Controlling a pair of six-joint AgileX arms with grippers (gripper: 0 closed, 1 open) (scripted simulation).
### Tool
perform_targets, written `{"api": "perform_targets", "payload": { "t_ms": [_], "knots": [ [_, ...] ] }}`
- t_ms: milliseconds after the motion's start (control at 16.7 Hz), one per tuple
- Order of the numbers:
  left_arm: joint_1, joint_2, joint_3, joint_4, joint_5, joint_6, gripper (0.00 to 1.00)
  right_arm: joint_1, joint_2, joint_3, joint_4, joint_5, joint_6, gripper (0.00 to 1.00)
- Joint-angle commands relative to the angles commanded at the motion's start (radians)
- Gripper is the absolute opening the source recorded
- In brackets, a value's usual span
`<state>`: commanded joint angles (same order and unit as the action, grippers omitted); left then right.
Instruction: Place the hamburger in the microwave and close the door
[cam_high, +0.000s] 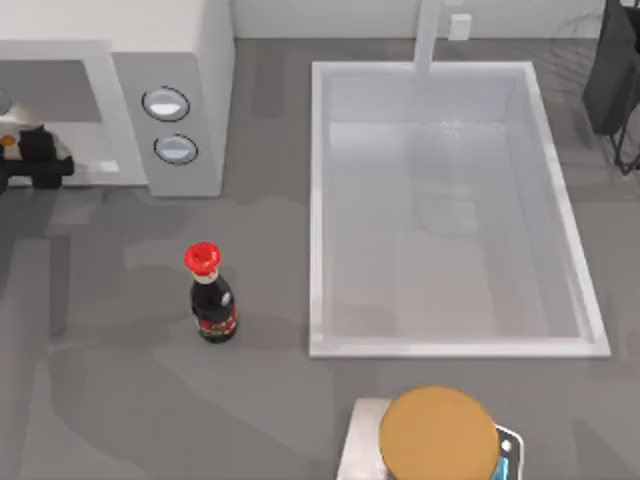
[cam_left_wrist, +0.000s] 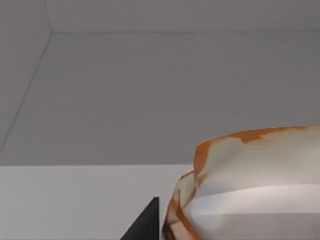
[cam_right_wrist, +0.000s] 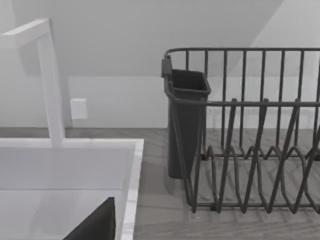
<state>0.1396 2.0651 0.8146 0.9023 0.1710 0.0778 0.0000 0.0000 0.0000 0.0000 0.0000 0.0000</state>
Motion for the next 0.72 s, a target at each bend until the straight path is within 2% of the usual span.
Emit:
{"api": "perform_targets", "payload": {
  "t_ms": [240, 720],
  "knots": [
    [-0.006, 0.053, 0.124, -0.059, -0.016, 0.014, 0.0, 0.0, 0.0, 0.0, 0.0, 0.0, 0.0, 1.0],
    [-0.041, 0.253, 0.483, -0.259, -0.045, -0.004, 0.0, 0.0, 0.0, 0.0, 0.0, 0.0, 0.0, 1.0]
  ]
}}
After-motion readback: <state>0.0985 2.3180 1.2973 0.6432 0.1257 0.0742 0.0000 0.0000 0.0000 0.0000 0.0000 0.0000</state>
